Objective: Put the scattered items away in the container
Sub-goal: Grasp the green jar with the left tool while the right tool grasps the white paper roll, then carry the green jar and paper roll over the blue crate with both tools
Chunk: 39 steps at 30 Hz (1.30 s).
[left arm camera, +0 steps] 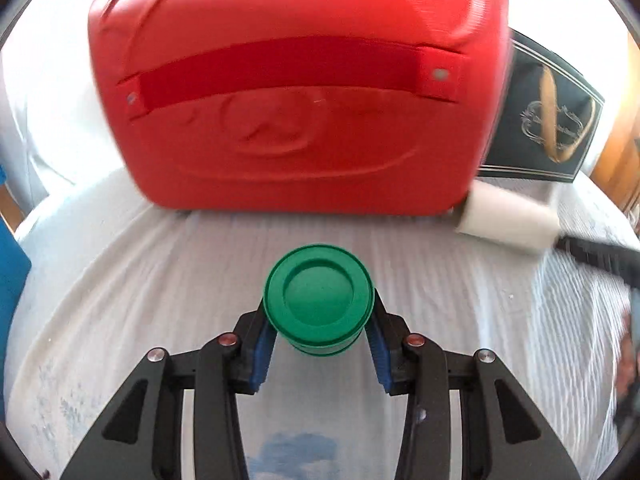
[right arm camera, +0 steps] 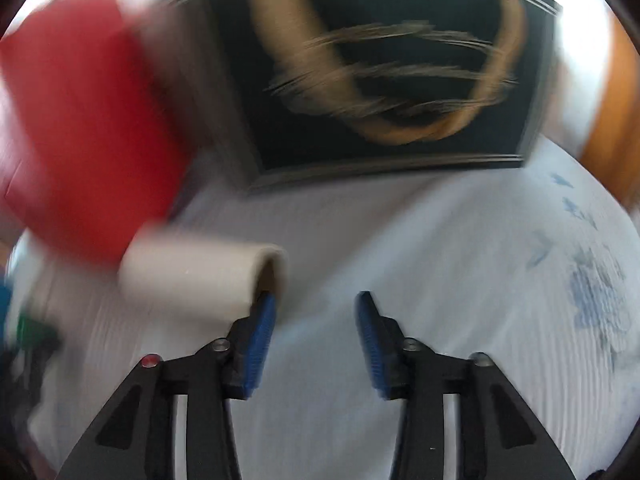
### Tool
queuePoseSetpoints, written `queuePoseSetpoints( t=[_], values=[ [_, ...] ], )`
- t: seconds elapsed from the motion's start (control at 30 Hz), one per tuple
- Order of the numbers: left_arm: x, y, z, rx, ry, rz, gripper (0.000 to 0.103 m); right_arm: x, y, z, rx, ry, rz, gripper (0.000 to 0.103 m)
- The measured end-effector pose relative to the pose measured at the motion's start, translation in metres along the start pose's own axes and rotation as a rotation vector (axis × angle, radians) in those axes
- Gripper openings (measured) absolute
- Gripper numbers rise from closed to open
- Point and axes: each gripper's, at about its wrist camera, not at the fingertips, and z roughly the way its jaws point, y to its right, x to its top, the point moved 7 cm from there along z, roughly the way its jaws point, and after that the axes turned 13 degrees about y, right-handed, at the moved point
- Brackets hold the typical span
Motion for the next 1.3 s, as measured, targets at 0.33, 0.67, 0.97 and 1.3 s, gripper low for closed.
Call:
queuePoseSetpoints(
  t=[0.33,0.67,0.97,1.3],
  values=[
    [-0.011,0.016,0.013,0.010,-0.036,0.013,0.040,-0.020,-0.055,-0.053,0.158,0.037,-0.056,0.067],
    [-0.022,-0.008,0.016,0.028,-0.038,0.000,0.040,-0.018,-0.082,-0.015,0.130,-0.002,-0.031,0.067],
    [-0.010,-0.031,0.002,0.031,-0.010,-0.015,0.040,-0.022,-0.088,-0.041,0.092,0.054,-0.061,0.045],
    [0.006,-0.052,-0.115,0.027,0.101,-0.010,0.040,-0.026,-0.125,-0.153,0.121,0.144,-0.078,0.045]
  ],
)
